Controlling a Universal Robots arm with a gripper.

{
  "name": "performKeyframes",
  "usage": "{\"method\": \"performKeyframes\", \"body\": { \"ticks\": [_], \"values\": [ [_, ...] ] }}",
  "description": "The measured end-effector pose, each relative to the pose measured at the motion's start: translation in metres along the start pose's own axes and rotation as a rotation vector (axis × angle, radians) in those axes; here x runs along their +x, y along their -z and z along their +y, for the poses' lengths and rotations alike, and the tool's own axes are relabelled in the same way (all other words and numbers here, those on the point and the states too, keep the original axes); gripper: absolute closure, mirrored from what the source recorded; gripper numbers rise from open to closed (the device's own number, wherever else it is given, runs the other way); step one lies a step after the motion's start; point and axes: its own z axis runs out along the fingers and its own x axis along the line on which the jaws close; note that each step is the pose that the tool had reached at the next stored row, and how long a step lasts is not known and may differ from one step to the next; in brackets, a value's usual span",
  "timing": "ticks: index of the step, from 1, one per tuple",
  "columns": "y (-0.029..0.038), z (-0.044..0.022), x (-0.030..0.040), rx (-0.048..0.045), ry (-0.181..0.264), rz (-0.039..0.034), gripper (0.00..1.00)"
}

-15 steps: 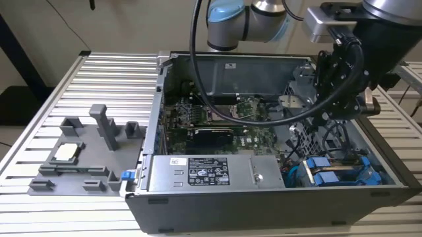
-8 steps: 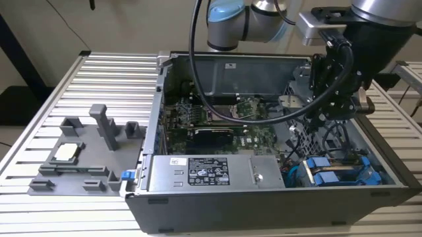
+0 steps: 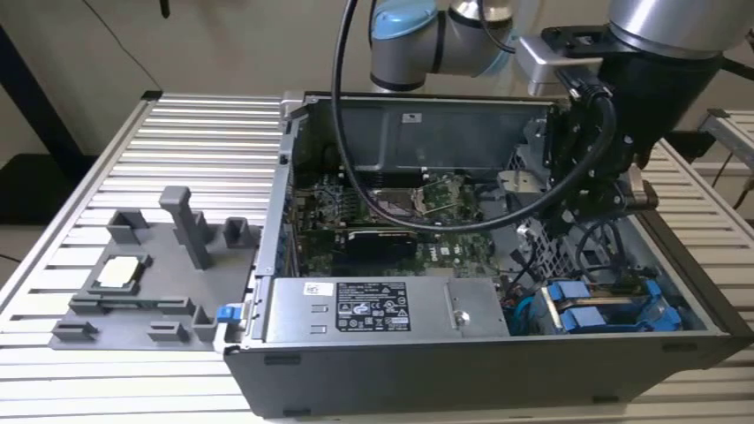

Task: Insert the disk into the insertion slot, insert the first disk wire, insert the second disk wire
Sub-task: 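Insert the second disk wire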

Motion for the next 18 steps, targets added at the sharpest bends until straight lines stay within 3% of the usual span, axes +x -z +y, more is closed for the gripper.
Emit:
{"method": "performKeyframes", "body": {
  "ticks": [6,11,14,16,18],
  "values": [
    [-0.0056,0.0034,-0.0006,0.0145,0.028,0.0036,0.73],
    [-0.0078,0.0061,-0.0007,0.0388,0.044,0.0106,0.73],
    [-0.0081,0.0071,-0.0007,0.0427,0.044,0.011,0.73],
    [-0.0081,0.0075,-0.0007,0.0442,0.044,0.0113,0.82],
    [-0.0082,0.0075,-0.0007,0.0448,0.044,0.0113,0.84]
  ]
}}
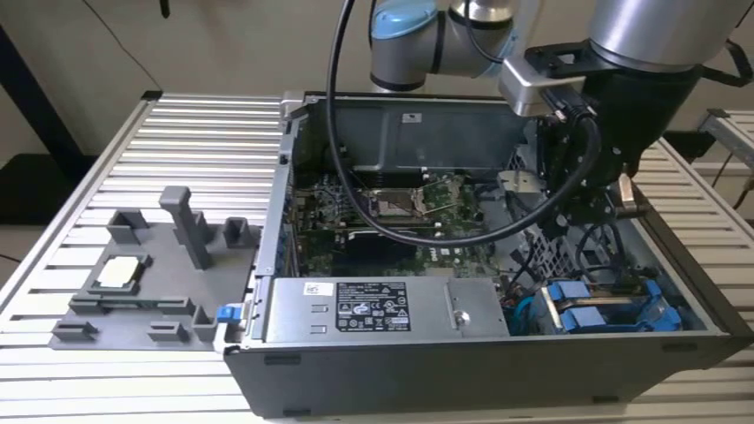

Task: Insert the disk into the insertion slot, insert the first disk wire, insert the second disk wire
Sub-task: 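Insert the second disk wire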

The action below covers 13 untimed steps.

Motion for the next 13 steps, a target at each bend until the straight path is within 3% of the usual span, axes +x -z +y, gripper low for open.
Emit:
{"method": "performKeyframes", "body": {
  "ticks": [10,13],
  "values": [
    [-0.0002,0.0006,0.0058,0.0,-0.001,0.0002,0.84],
    [-0.0003,0.0001,0.0101,-0.0009,-0.001,-0.0041,0.84]
  ]
}}
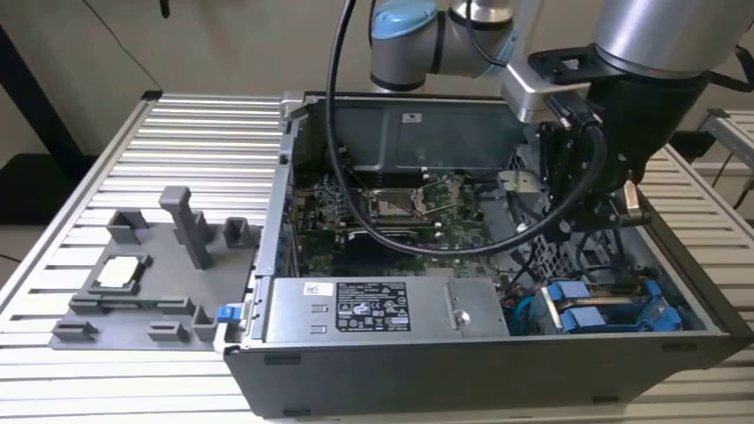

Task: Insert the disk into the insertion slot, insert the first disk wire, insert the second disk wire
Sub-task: 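Insert the second disk wire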

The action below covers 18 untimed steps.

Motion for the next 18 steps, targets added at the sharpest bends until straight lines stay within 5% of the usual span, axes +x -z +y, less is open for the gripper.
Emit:
{"method": "performKeyframes", "body": {
  "ticks": [10,18],
  "values": [
    [-0.0007,-0.0152,0.0235,-0.0246,-0.001,-0.0069,0.84],
    [-0.002,-0.0354,0.0334,-0.0688,-0.002,-0.0121,0.84]
  ]
}}
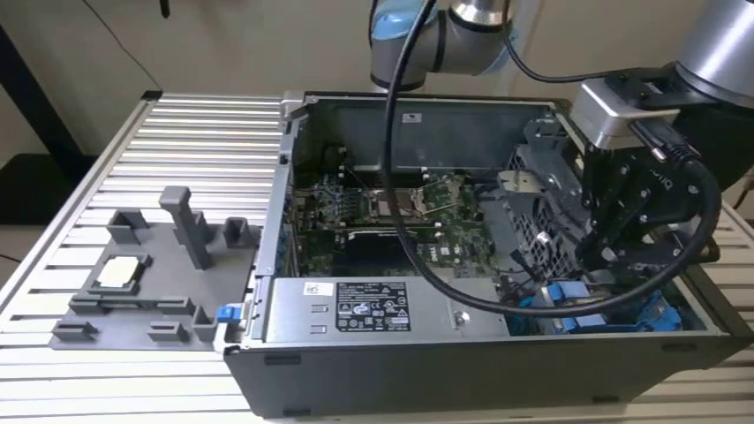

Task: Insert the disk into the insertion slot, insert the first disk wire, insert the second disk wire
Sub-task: 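Insert the second disk wire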

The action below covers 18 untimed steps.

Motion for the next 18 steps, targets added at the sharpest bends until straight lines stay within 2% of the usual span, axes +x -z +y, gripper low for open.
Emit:
{"method": "performKeyframes", "body": {
  "ticks": [11,17,18],
  "values": [
    [0.0004,-0.0311,0.0096,-0.0579,-0.001,-0.0067,0.84],
    [-0.0002,-0.032,0.0096,-0.0599,-0.001,-0.0071,0.84],
    [-0.0009,-0.032,0.0098,-0.0598,-0.001,-0.0107,0.84]
  ]
}}
